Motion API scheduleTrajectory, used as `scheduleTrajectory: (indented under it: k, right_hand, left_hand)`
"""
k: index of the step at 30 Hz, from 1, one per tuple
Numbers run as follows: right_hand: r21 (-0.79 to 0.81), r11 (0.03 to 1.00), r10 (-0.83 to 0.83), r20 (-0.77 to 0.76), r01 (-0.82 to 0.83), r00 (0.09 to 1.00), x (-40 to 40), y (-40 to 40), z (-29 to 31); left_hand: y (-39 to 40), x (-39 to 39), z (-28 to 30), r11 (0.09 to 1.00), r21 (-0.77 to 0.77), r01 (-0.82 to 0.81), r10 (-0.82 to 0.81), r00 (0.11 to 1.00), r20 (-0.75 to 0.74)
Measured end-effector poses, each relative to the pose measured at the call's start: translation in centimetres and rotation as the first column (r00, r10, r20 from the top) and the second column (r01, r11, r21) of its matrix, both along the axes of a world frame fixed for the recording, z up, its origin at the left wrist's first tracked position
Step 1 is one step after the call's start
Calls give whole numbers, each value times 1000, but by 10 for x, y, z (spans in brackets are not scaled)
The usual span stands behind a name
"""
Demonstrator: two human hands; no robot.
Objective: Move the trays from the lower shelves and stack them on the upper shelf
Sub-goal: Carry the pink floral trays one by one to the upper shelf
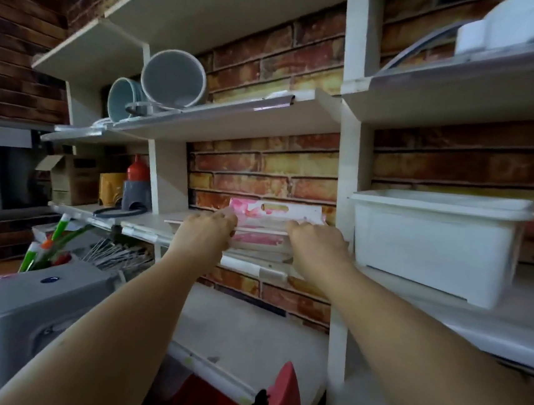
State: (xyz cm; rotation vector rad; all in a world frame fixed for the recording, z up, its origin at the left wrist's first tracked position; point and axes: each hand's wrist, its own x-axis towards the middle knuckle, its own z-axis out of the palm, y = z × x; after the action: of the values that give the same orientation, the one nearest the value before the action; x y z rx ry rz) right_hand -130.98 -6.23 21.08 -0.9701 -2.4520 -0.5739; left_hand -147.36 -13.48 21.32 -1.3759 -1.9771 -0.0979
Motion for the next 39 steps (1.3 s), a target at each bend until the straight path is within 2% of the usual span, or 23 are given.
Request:
scheduleTrajectory:
  k: [12, 16, 19, 23, 27, 30, 34, 37, 39]
  right_hand:
    - [-60, 994, -89, 38, 91, 995, -101, 95, -18]
    - [-58, 988, -140, 74, 144, 987, -130, 123, -26]
    - [-114, 975, -177, 112, 190, 978, -154, 142, -31]
    - [-274, 920, -249, 140, 279, 958, -188, 165, -37]
    - [-305, 876, -358, 107, 373, 928, -210, 183, -40]
    - [-348, 851, -394, 73, 393, 916, -221, 189, -42]
    - [-385, 829, -421, 49, 406, 906, -233, 197, -44]
    - [-463, 783, -428, 84, 416, 900, -247, 206, -48]
    - [-522, 728, -422, 168, 444, 891, -255, 211, -57]
  left_hand:
    - [109, -103, -12, 988, -127, 93, -79, 990, 113]
    - [146, -139, -24, 967, -189, 173, -133, 970, 205]
    - [173, -166, -31, 933, -241, 265, -202, 945, 257]
    - [210, -205, -31, 873, -297, 386, -293, 904, 312]
    - [238, -227, -31, 805, -311, 505, -326, 815, 479]
    - [254, -234, -32, 807, -302, 507, -346, 821, 454]
    - [269, -248, -35, 786, -281, 550, -356, 775, 522]
    - [280, -258, -42, 761, -279, 585, -364, 742, 563]
    - [286, -263, -51, 733, -314, 604, -313, 709, 632]
